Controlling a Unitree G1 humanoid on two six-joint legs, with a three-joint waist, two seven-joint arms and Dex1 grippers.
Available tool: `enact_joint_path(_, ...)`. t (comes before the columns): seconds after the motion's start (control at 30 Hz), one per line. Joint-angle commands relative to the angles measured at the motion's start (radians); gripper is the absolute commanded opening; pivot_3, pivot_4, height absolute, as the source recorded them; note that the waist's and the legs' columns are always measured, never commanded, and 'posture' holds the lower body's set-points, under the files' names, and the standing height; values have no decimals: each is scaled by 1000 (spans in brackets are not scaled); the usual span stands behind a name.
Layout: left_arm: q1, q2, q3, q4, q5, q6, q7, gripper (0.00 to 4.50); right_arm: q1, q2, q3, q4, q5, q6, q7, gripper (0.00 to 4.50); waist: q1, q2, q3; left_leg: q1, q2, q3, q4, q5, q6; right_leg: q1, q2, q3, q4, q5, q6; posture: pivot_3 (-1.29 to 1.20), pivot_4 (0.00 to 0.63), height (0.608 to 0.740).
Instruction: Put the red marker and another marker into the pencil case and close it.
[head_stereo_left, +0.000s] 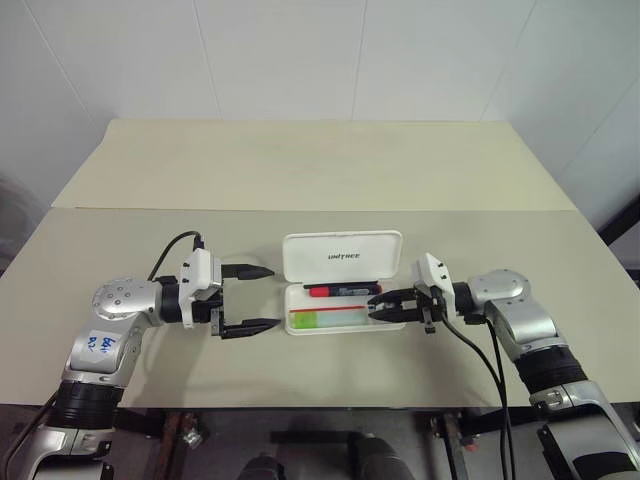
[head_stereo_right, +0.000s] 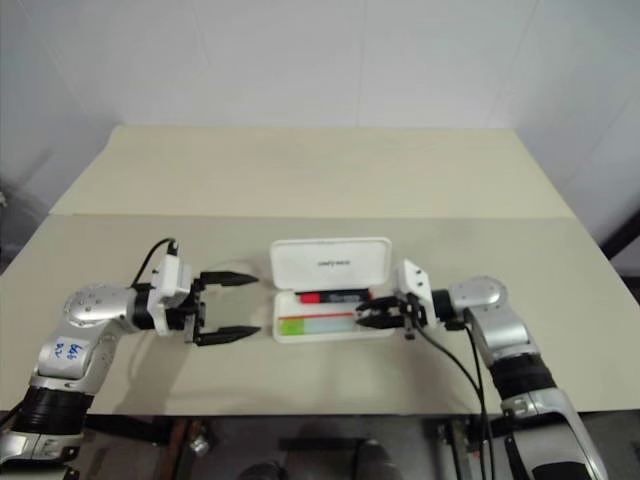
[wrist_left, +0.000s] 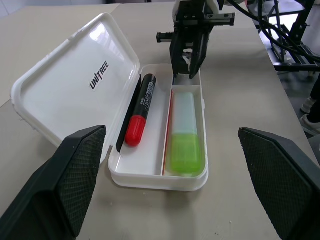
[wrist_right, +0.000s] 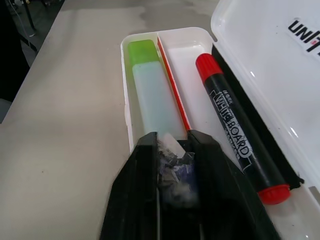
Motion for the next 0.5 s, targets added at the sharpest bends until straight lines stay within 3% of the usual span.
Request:
enact_joint_path(0.03,-15,9,13,-15,-15,-13,-7,4500,4,8,2,-39,14,2,16,2081,0,0,0,0,0,0,0,0,0,0,0,0,0,0,0,0,150,740)
enact_joint_path(0.27,-18,8,12,-8,-11,-19,-8,4500,-19,17,-16,-30,7,-26,3,4478,0,0,0,0,0,0,0,0,0,0,0,0,0,0,0,0,150,740)
enact_joint_path(0.5,-20,1,12,3,-12,-25,-6,4500,2,-27,-65,-166,59,37,-5,4478,1,0,0,0,0,0,0,0,0,0,0,0,0,0,0,0,150,740)
